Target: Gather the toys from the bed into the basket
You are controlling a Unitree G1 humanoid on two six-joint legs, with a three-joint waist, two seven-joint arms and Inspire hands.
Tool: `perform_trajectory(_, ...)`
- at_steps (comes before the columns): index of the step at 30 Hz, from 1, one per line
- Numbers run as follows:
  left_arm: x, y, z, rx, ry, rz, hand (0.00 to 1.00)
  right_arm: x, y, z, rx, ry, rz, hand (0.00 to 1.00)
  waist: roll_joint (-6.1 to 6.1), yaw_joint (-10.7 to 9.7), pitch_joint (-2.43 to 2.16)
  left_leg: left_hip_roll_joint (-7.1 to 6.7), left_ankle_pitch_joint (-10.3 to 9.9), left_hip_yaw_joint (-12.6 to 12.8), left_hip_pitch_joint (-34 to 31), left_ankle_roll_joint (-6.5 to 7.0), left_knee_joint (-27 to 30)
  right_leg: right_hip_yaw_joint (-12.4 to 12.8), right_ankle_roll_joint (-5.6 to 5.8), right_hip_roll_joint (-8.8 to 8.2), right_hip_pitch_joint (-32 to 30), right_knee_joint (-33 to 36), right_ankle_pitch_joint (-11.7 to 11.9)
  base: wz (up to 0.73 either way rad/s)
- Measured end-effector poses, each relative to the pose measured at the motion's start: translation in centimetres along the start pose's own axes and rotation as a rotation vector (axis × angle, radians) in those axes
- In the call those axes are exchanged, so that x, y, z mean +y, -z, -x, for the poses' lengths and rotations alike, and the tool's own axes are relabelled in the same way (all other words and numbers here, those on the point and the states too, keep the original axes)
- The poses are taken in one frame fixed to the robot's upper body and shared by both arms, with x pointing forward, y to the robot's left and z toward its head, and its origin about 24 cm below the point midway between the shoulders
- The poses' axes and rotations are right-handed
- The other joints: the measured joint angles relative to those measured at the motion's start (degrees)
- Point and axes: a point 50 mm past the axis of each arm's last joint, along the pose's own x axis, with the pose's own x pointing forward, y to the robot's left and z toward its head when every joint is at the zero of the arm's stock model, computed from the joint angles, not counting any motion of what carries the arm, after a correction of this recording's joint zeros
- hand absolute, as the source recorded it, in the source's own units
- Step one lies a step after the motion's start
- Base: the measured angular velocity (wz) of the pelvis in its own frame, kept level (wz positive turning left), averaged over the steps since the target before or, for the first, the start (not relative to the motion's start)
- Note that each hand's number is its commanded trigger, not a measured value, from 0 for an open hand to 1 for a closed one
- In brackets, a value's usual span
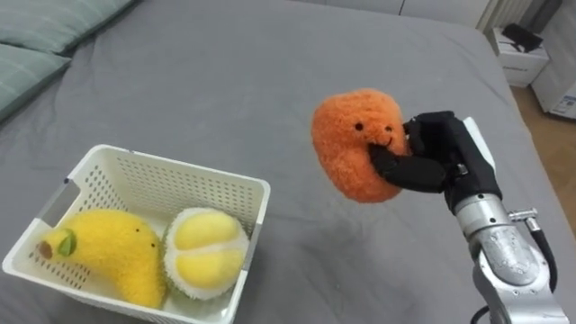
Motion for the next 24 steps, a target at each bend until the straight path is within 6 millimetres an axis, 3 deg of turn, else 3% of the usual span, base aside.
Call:
perform_trajectory(10, -0.1, 0.2, 0.0, 0.007, 0.002, -0.019, 0.00, 1.1, -3.6, -2.3, -0.143, -0.071, 0.013, 1.00, -0.87, 1.11, -0.14, -0.20, 0.00, -1.93, -1.09, -0.01, 0.60, -1.90, 0.00, -0.13, 0.27, -0.12, 0.00, 0.11)
perform_trajectory(13, -0.2, -0.4, -0.1, -0.009, 0.007, -0.018, 0.00, 1.7, -4.1, -2.6, -0.160, -0.092, 0.044, 1.00, -0.89, 2.54, -0.16, -0.25, 0.00, -2.39, -1.34, -0.01, 0.73, -2.90, 0.00, -0.28, 0.25, -0.13, 0.00, 0.07)
perform_trajectory(21, -0.9, -1.4, -0.3, -0.015, 0.029, -0.057, 0.00, 5.1, -4.9, -3.0, -0.175, -0.246, 0.064, 1.00, -0.87, 5.10, 0.24, -0.68, 0.09, -4.30, -1.91, 0.05, 0.89, -4.97, 0.02, -0.56, 0.44, -0.34, -0.01, 0.11)
perform_trajectory(22, -0.9, -1.5, -0.3, -0.015, 0.030, -0.058, 0.00, 5.4, -5.0, -3.0, -0.176, -0.258, 0.068, 0.92, -0.95, 5.21, 0.36, -0.71, 0.09, -4.40, -1.90, 0.06, 0.96, -5.04, 0.02, -0.58, 0.41, -0.37, -0.01, 0.08)
perform_trajectory(23, -0.9, -1.4, -0.3, -0.011, 0.031, -0.064, 0.00, 5.7, -5.1, -3.0, -0.178, -0.274, 0.075, 0.79, -1.10, 5.68, 0.76, -0.73, 0.10, -4.56, -2.02, 0.06, 1.11, -5.17, 0.02, -0.59, 0.39, -0.36, -0.01, 0.07)
perform_trajectory(24, -1.0, -1.4, -0.3, -0.006, 0.034, -0.079, 0.00, 6.0, -5.0, -3.0, -0.171, -0.288, 0.096, 0.49, -1.23, 6.50, 0.82, -0.76, 0.10, -4.66, -2.29, 0.07, 1.41, -5.51, 0.02, -0.65, 0.21, -0.36, -0.01, 0.07)
